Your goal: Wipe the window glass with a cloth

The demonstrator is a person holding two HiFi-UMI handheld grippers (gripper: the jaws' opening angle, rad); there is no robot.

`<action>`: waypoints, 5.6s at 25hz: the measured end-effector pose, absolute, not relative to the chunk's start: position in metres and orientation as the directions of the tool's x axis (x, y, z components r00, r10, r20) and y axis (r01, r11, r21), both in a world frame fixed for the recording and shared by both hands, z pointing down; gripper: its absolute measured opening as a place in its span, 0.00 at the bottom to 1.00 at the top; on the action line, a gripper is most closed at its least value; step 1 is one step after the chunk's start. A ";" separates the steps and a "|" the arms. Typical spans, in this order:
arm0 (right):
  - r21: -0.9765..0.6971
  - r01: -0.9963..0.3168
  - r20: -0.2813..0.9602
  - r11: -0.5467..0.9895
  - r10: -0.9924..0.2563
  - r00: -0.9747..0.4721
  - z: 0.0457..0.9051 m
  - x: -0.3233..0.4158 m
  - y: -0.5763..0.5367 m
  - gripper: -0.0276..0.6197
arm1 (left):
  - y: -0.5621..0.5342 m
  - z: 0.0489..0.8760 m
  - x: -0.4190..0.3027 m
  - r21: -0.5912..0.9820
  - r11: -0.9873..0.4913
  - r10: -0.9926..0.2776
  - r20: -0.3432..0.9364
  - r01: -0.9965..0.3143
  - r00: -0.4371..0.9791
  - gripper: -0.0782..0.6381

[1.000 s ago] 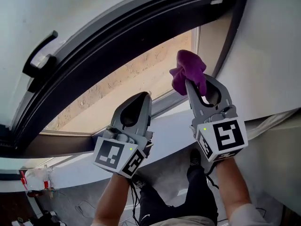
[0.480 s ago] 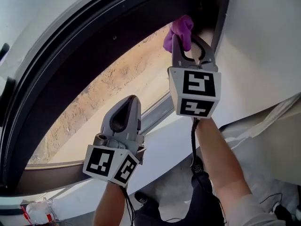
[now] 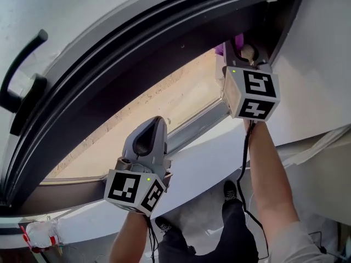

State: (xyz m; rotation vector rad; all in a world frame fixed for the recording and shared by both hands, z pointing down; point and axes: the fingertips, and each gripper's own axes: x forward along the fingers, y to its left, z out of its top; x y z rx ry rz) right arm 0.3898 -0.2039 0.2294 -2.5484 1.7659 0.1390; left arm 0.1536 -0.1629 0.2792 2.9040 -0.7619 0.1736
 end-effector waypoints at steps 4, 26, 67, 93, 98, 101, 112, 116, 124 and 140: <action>0.059 -0.961 -0.058 -0.271 -0.962 0.268 0.234 0.367 -0.207 0.19 | -0.160 0.278 0.148 0.108 -0.850 -0.496 0.161 -0.515 0.853 0.11; 0.068 -0.997 0.011 0.042 -0.999 -0.041 0.238 0.117 -0.221 0.19 | -0.170 0.265 -0.049 0.108 -0.665 -0.716 0.190 -0.739 0.672 0.11; 0.095 -0.781 0.098 0.617 -0.787 -0.610 0.250 -0.368 -0.249 0.19 | -0.128 0.282 -0.415 0.174 -0.232 -0.936 0.228 -0.957 0.268 0.11; 0.101 -0.757 0.212 0.645 -0.758 -0.617 0.332 -0.365 -0.250 0.18 | -0.136 0.321 -0.412 0.177 -0.241 -0.921 0.269 -0.954 0.283 0.11; 0.088 -0.781 0.201 0.619 -0.779 -0.594 0.326 -0.330 -0.246 0.18 | -0.142 0.320 -0.382 0.178 -0.288 -0.904 0.274 -0.941 0.328 0.11; 0.086 -0.797 0.210 0.597 -0.793 -0.572 0.323 -0.307 -0.245 0.18 | -0.148 0.312 -0.364 0.183 -0.318 -0.895 0.266 -0.930 0.359 0.11; 0.078 -0.877 0.219 0.474 -0.867 -0.448 0.322 -0.186 -0.230 0.18 | -0.147 0.303 -0.278 0.165 -0.418 -0.854 0.265 -0.893 0.449 0.11; 0.093 -0.895 0.221 0.436 -0.885 -0.409 0.321 -0.146 -0.226 0.18 | -0.145 0.305 -0.246 0.173 -0.451 -0.834 0.266 -0.876 0.483 0.11; 0.109 -0.934 0.218 0.341 -0.925 -0.313 0.322 -0.058 -0.222 0.18 | -0.147 0.308 -0.170 0.172 -0.536 -0.783 0.264 -0.826 0.563 0.11; 0.127 -0.967 0.217 0.220 -0.958 -0.189 0.328 0.081 -0.214 0.18 | -0.151 0.322 -0.035 0.179 -0.644 -0.695 0.270 -0.744 0.667 0.11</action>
